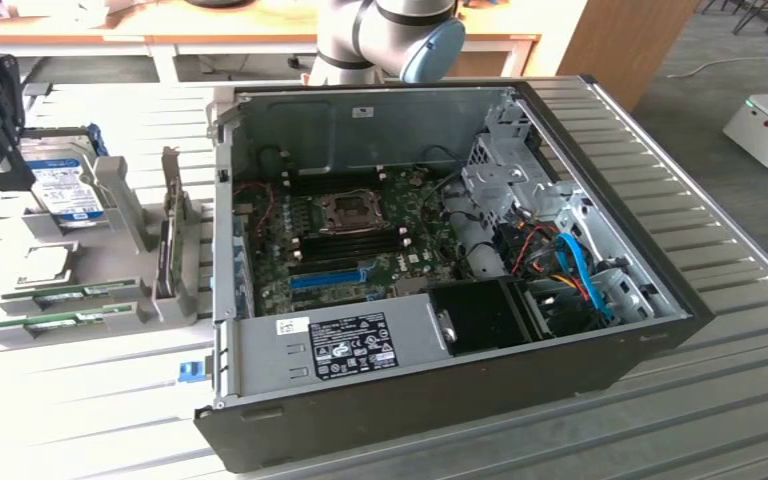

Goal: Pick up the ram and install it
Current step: 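Pick up the ram and move it above insertion slot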

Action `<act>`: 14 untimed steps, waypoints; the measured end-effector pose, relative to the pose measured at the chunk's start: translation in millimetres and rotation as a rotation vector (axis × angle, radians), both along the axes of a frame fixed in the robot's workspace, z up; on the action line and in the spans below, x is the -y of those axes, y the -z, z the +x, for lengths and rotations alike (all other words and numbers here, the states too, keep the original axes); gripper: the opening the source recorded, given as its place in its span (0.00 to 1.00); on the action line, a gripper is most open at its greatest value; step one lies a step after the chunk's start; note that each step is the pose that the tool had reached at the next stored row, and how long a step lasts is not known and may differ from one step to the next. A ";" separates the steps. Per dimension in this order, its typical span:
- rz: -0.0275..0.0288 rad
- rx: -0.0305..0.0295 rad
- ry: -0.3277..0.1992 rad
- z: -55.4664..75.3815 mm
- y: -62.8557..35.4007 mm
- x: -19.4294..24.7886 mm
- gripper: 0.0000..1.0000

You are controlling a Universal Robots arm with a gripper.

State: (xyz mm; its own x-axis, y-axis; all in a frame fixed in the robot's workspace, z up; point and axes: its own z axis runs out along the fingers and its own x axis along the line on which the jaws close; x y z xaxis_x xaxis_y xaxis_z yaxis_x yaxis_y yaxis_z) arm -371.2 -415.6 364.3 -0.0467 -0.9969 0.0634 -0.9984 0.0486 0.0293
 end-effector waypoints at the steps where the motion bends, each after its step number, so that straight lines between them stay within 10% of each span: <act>1: 0.0000 -0.0001 0.000 0.0 0.0 0.0 0.11; 7: 0.0122 0.0001 0.000 0.0 0.0 0.0 0.11; 14: 0.0565 0.0009 0.000 0.0 -0.1 0.1 0.11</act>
